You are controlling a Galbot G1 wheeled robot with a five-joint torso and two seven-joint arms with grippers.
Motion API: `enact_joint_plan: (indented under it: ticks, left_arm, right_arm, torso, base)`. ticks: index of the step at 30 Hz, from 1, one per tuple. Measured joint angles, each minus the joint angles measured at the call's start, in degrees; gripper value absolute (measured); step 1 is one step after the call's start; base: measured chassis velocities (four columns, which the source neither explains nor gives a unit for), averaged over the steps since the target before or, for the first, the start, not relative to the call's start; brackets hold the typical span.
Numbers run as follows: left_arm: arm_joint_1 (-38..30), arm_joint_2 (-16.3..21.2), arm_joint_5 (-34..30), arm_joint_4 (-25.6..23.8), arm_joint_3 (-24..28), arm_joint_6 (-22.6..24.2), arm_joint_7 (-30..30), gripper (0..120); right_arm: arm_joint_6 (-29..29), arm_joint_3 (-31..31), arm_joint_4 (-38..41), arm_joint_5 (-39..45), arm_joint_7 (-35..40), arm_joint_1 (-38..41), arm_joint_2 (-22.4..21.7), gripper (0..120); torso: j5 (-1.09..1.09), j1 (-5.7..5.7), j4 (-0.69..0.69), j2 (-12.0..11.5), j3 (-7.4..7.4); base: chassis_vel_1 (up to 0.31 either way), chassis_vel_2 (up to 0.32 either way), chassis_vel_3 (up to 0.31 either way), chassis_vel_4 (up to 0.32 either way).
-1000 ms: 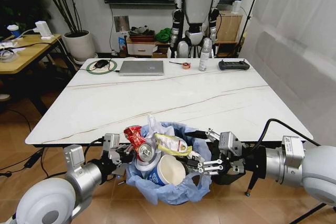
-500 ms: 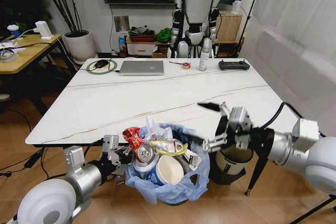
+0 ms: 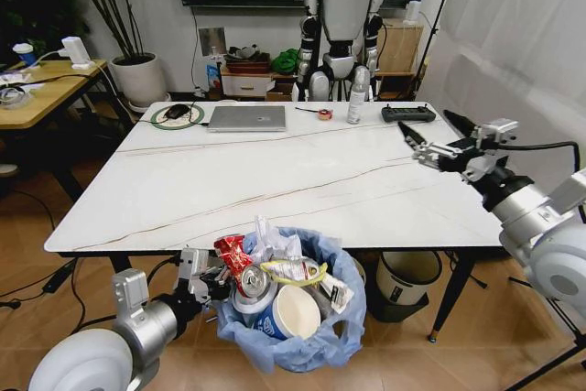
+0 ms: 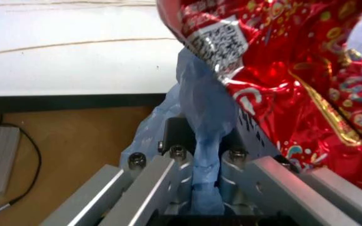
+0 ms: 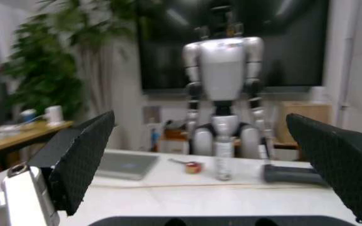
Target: Pick up the trash bin and place the trash from the table into it.
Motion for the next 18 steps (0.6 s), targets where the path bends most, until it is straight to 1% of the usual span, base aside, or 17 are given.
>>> enact_joint_plan:
  ticks: [2, 6, 7, 9, 10, 11, 12, 14, 16, 17, 18]
  left_arm:
    - [-0.45, 0.05, 0.16, 0.38, 0.06, -0.04, 0.03, 0]
    - [-0.55, 0.07, 0.26, 0.53, 0.10, -0.05, 0.05, 0]
    - [-0.65, -0.04, 0.79, 0.82, 0.24, -0.11, 0.25, 0]
    - [-0.67, -0.39, 1.66, 1.14, 0.55, -0.26, 0.59, 0]
    - [-0.54, -0.63, 2.08, 1.25, 0.68, -0.32, 0.72, 0]
    - [-0.54, -0.63, 2.08, 1.25, 0.68, -0.32, 0.72, 0]
    - [-0.48, -0.72, 2.26, 1.29, 0.71, -0.34, 0.77, 0]
    - [0.01, -1.48, 3.54, 1.51, 0.85, -0.48, 1.03, 0]
    - [0.26, -1.92, 4.17, 1.60, 0.96, -0.66, 1.12, 0]
    - [0.39, -2.10, 4.53, 1.71, 0.99, -0.76, 1.22, 0]
    - [0.39, -2.10, 4.53, 1.71, 0.99, -0.76, 1.22, 0]
  right_arm:
    - [0.31, 5.59, -1.15, -2.40, -1.00, -5.07, 3.73, 100]
    - [0.66, 7.24, -1.48, -3.30, -1.88, -7.11, 5.37, 100]
    - [1.77, 9.48, -1.86, -5.06, -3.68, -10.58, 8.68, 100]
    - [2.98, 11.22, -1.94, -8.33, -5.81, -14.15, 12.95, 100]
    - [3.79, 11.84, -1.97, -10.47, -7.20, -15.85, 15.30, 100]
    - [3.79, 11.84, -1.97, -10.47, -7.20, -15.85, 15.30, 100]
    - [4.28, 12.09, -1.98, -11.43, -7.86, -16.60, 16.41, 100]
    - [8.42, 12.97, -2.43, -17.44, -12.83, -20.45, 25.11, 100]
    - [10.63, 13.59, -2.89, -20.46, -15.03, -22.18, 30.43, 100]
    - [11.69, 13.98, -3.16, -21.70, -15.86, -22.99, 32.32, 100]
    - [11.69, 13.98, -3.16, -21.70, -15.86, -22.99, 32.32, 100]
  torso:
    - [-0.05, 0.00, -0.02, 0.00, 0.00]
    - [-0.05, 0.00, -0.03, 0.00, 0.00]
    - [0.00, 0.00, -0.04, 0.00, 0.00]
    - [-0.05, 0.00, -0.03, 0.01, -0.01]
    - [-0.04, -0.01, -0.02, 0.01, 0.00]
    - [-0.04, -0.01, -0.02, 0.01, 0.00]
    - [-0.04, -0.01, -0.02, 0.01, -0.01]
    - [-0.04, -0.01, -0.01, 0.01, -0.01]
    - [-0.01, -0.01, -0.02, 0.01, -0.01]
    - [-0.04, -0.01, -0.03, 0.01, -0.01]
    - [-0.04, -0.01, -0.03, 0.01, -0.01]
  base:
    - [0.000, 0.000, 0.000, 0.000]
    - [0.000, 0.000, 0.000, 0.000]
    - [0.000, 0.000, 0.000, 0.000]
    - [0.000, 0.000, 0.000, 0.000]
    - [0.000, 0.000, 0.000, 0.000]
    - [0.000, 0.000, 0.000, 0.000]
    - [0.000, 0.000, 0.000, 0.000]
    - [0.000, 0.000, 0.000, 0.000]
    - [0.000, 0.000, 0.000, 0.000]
    - [0.000, 0.000, 0.000, 0.000]
    - [0.000, 0.000, 0.000, 0.000]
